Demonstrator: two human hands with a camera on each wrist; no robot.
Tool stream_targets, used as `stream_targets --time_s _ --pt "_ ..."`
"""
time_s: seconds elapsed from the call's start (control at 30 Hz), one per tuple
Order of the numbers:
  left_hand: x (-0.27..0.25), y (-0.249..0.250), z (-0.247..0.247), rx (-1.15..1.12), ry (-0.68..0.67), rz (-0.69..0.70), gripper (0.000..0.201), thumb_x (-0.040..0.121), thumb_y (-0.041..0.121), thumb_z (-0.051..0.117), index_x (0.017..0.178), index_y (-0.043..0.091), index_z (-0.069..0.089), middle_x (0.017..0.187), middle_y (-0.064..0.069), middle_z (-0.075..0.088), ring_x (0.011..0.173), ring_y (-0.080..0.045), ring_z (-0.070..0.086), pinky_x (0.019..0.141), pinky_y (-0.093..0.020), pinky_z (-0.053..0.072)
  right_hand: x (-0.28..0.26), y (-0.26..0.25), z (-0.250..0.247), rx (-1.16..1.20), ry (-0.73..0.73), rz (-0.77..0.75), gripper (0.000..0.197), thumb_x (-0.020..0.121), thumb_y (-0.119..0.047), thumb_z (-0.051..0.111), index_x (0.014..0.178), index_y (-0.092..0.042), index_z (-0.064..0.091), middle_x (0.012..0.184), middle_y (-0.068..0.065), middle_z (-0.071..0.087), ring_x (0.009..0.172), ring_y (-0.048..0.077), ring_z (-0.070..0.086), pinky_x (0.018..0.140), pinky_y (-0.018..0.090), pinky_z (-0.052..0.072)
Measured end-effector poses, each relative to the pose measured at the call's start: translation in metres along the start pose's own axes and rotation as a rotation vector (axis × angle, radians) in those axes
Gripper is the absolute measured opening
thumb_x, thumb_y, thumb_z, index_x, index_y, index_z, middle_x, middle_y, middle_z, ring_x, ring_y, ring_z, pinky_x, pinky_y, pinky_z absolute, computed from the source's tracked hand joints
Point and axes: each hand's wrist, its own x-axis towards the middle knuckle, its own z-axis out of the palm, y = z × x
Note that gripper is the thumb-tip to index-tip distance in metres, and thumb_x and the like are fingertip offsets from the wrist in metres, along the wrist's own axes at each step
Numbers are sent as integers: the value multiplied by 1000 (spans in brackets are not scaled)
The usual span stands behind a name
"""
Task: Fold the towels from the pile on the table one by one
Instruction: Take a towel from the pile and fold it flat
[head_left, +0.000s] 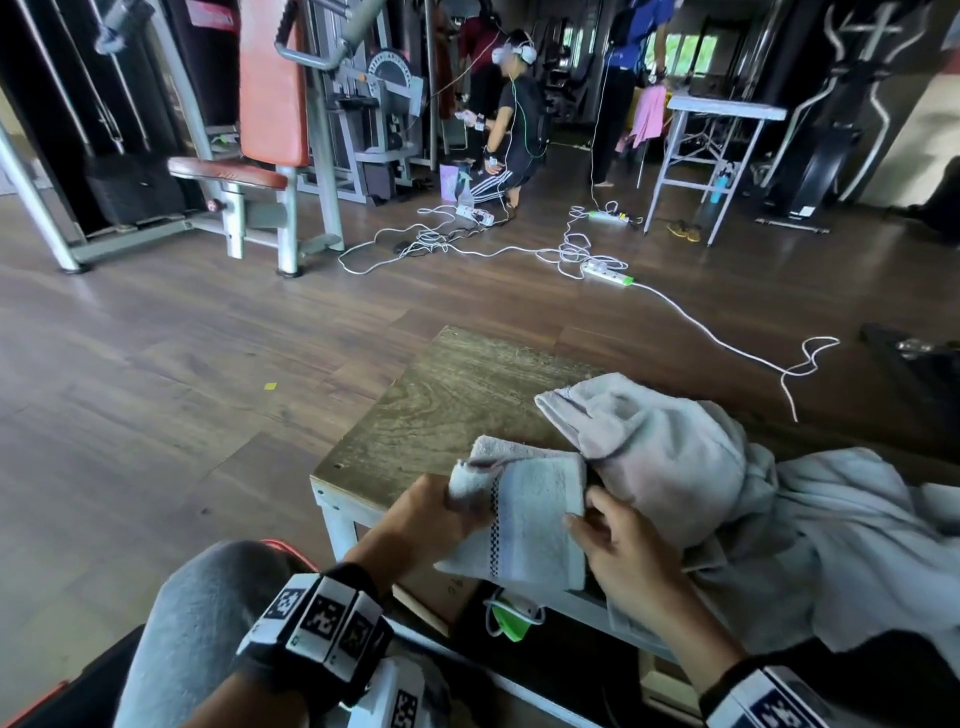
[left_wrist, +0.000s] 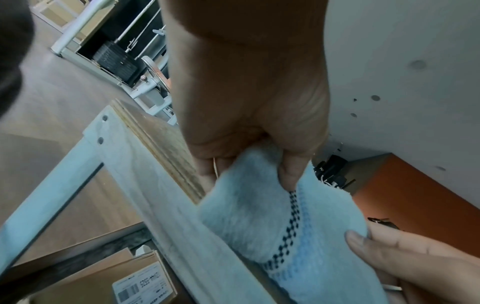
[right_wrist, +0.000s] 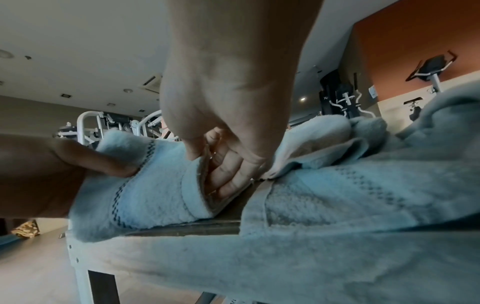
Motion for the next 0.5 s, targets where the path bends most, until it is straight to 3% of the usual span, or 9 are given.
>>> stream_targets --time_s 0.1,0.17,0.27,0.33,0.4,0.5 --pt "20 14 -1 -71 135 44 22 86 32 72 74 16 64 65 7 62 53 -4 53 50 -20 43 20 4 5 32 81 39 5 96 -26 61 98 -22 61 85 -7 71 78 2 66 73 29 55" --pt "35 19 4 -116 201 16 18 86 30 71 78 15 64 67 5 62 54 -6 55 49 -21 43 36 10 7 24 118 83 3 96 -26 59 94 -24 59 83 -5 69 77 10 66 71 34 54" --pt "49 16 21 29 234 -91 17 88 28 63 90 12 67 85 -8 70 83 -27 67 65 -25 44 54 24 12 -112 111 198 19 94 -31 58 80 -19 53 74 0 63 69 21 62 68 39 53" --pt "51 13 31 133 264 -89 22 91 30 57 94 10 65 92 -16 71 91 -36 66 70 -32 46 58 32 18 -179 94 251 23 93 -37 56 82 -17 54 77 4 63 70 22 62 70 40 54" --pt "53 13 36 189 276 -84 26 93 37 51 107 17 61 100 -18 70 95 -39 65 73 -36 46 57 34 21 -180 101 254 25 92 -41 55 92 -16 55 84 7 65 77 26 64 74 43 55" --pt "64 14 34 274 256 -65 25 94 41 48 114 27 54 103 -16 69 93 -38 65 72 -37 47 51 31 18 -254 140 157 41 92 -37 57 123 -12 47 110 10 62 100 29 62 83 39 51"
